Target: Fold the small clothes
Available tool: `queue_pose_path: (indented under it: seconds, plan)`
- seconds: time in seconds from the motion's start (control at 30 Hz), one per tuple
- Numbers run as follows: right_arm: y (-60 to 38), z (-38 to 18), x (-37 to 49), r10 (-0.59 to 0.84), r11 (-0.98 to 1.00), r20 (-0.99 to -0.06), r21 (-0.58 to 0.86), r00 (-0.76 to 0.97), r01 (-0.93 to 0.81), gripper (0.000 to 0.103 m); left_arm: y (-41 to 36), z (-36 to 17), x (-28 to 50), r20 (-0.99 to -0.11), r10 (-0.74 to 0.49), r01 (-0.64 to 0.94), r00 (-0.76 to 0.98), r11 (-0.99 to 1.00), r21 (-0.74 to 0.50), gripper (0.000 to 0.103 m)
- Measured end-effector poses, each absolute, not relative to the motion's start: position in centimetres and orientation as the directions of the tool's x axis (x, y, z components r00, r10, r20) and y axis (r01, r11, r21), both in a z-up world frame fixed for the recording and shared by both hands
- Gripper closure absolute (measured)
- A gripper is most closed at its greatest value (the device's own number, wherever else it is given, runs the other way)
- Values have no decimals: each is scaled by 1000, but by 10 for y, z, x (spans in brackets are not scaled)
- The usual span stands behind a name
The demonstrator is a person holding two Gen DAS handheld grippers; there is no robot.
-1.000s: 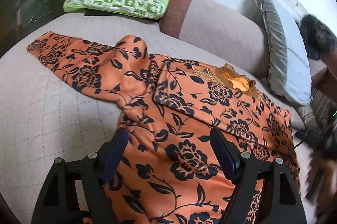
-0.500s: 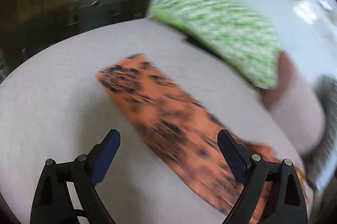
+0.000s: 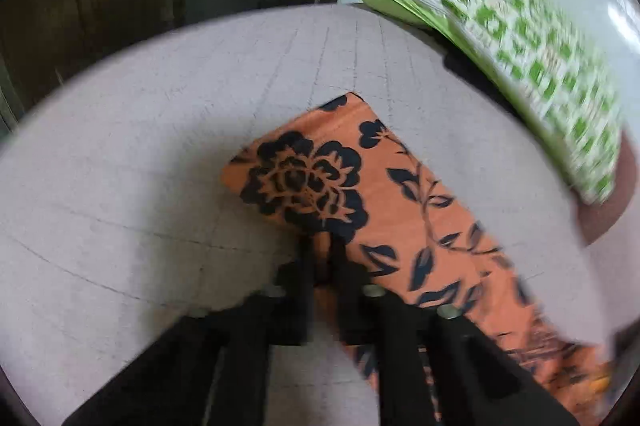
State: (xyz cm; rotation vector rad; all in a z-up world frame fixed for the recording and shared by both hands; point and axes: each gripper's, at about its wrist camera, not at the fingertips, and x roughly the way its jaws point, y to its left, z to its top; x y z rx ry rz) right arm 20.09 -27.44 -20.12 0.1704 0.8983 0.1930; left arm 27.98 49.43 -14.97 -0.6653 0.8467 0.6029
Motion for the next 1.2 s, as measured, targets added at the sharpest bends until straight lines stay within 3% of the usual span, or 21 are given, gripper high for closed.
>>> queue_pose_path:
  seconds: [0.2,0.37,0.53,0.63,0.73,0.9,1.0,1.03,1.07,1.13,1.2]
  plan:
    - [-273,-203,203,244,968,-756,228,607,-104,4,473,-112,273,-779,250,-678,574,679,-281,98]
    - [-275,-203,200,255,965,-747,242,614,-106,4,386,-10,266,-598,257,-488,759,833,-261,99]
    - [-274,-204,200,273,958,-735,266,621,-107,4,236,82,251,-395,69,-162,916,965,-208,98]
    - [-278,-204,199,292,951,-723,291,626,-107,4,140,99,247,-350,-104,35,931,980,-196,98]
    - [-283,-203,197,318,939,-706,327,633,-108,4,45,80,258,-385,-223,175,896,972,-156,98]
    - [-297,-204,195,391,897,-650,427,652,-112,4,-73,-12,296,-577,-391,326,717,920,-219,97]
    - [-308,-203,193,432,866,-614,487,660,-113,4,-122,-80,308,-752,-445,392,485,880,-267,85]
    - [-309,-203,193,436,863,-611,492,661,-115,4,-126,-106,316,-826,-404,357,394,895,-268,68]
    - [-309,-202,193,439,861,-608,496,661,-116,4,-125,-120,321,-860,-381,330,340,904,-270,63]
    - [-311,-202,193,448,854,-600,506,663,-118,4,-108,-119,319,-848,-404,304,342,902,-307,61]
    - [-313,-202,193,458,844,-588,523,666,-119,4,-84,-93,304,-810,-423,309,407,898,-313,43]
